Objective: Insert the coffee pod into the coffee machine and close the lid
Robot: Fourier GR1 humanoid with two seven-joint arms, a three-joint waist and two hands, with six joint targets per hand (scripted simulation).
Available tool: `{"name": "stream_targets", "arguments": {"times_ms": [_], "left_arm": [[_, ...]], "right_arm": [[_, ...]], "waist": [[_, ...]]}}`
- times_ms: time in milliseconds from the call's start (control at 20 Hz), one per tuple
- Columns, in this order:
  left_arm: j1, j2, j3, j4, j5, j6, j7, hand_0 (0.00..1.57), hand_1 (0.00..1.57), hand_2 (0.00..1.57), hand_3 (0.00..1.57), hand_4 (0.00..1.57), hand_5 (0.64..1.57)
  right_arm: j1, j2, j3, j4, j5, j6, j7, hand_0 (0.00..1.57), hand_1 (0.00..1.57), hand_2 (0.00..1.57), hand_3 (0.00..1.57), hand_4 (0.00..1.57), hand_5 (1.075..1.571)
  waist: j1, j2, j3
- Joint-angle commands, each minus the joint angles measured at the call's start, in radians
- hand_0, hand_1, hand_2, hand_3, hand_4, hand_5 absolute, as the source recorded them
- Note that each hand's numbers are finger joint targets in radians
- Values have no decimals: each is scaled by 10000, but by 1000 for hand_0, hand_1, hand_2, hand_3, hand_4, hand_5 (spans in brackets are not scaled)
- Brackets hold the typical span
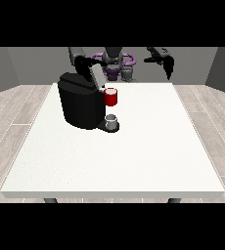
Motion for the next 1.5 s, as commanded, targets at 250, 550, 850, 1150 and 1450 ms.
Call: {"name": "stream_targets", "arguments": {"times_ms": [250, 550, 850, 1150, 1450], "left_arm": [[-53, 296, 433, 927, 181, 46, -676, 0, 0, 0, 0, 0, 1571], [-287, 571, 271, 562, 245, -250, -263, 0, 0, 0, 0, 169, 1571], [-781, 312, 248, 890, 80, 425, -210, 0, 0, 0, 0, 167, 1571], [-181, 39, -182, 238, 186, 252, 27, 0, 0, 0, 0, 196, 1571], [560, -200, -76, 693, -3, 531, -1142, 0, 0, 0, 0, 205, 1571]], "right_arm": [[-631, 580, 850, 7, 709, -276, 441, 0, 0, 0, 0, 214, 1571], [-938, 172, 860, 11, 893, -267, 349, 0, 0, 0, 0, 125, 1571], [-1592, 574, 1091, 93, 1211, -587, 680, 0, 0, 0, 0, 116, 1571], [-723, 1269, 1260, 41, 958, -327, -516, 0, 0, 0, 0, 132, 1571], [1257, 1516, 1883, -924, -307, 509, -1402, 0, 0, 0, 0, 286, 1571]], "waist": [[-120, 274, 28], [357, 275, 31], [49, 356, 32], [42, -366, 35], [-987, -945, 36]]}}
